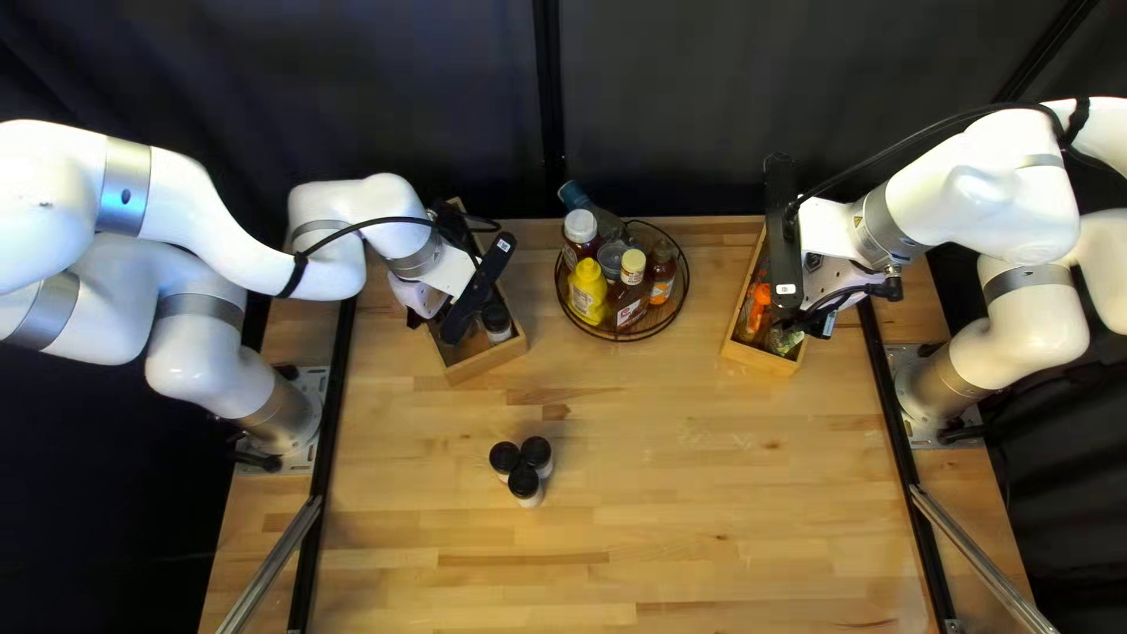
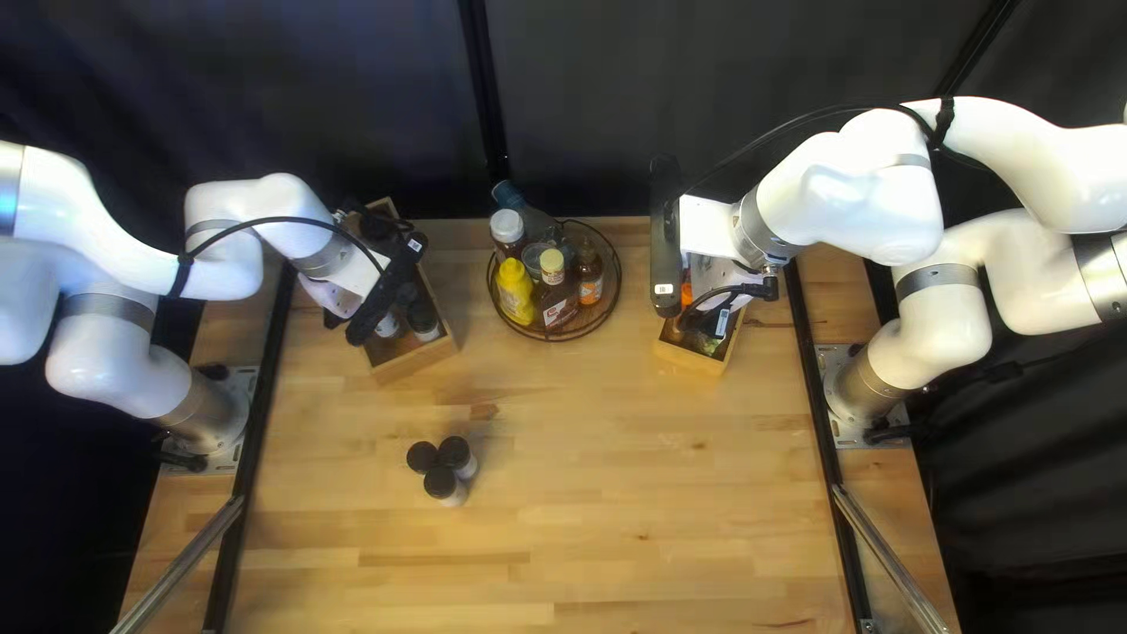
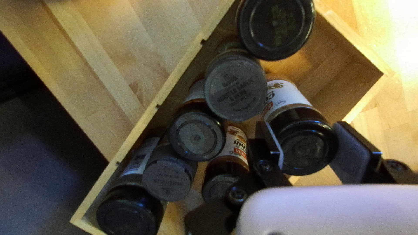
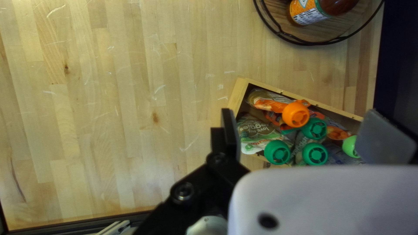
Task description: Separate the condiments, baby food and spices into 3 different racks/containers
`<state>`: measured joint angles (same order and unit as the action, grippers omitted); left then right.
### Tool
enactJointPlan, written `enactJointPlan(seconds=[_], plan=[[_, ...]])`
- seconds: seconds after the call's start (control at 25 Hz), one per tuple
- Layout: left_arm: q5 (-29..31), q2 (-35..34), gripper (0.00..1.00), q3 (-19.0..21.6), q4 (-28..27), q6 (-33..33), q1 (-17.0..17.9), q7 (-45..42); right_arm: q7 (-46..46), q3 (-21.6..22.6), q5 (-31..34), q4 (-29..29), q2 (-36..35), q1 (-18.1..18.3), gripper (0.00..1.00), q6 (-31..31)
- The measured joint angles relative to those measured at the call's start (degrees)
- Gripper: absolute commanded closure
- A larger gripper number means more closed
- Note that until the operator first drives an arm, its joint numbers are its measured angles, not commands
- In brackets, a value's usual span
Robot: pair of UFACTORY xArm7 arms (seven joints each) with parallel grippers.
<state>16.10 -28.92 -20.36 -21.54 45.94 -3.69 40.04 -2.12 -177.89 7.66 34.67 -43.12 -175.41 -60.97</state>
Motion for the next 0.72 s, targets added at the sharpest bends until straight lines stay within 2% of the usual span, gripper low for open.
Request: enactJointPlan(seconds=[0.32,0.56,0.72], plan=[[-2.4,-1.2,0.00,2.5,-2.3,4.3,2.6,-1.5,0.0,0.0,0.0,0.0,0.0,0.0,0.00,0.0],[-8.1,-0.7,0.00,5.5,-5.4,7.8,8.3,-2.7,0.0,0.0,0.0,0.0,0.0,0.0,0.00,0.0],[-12.4,1.8,0.00,8.6,-7.1,8.1,12.5,-6.6,0.0,0.0,0.0,0.0,0.0,0.0,0.00,0.0]])
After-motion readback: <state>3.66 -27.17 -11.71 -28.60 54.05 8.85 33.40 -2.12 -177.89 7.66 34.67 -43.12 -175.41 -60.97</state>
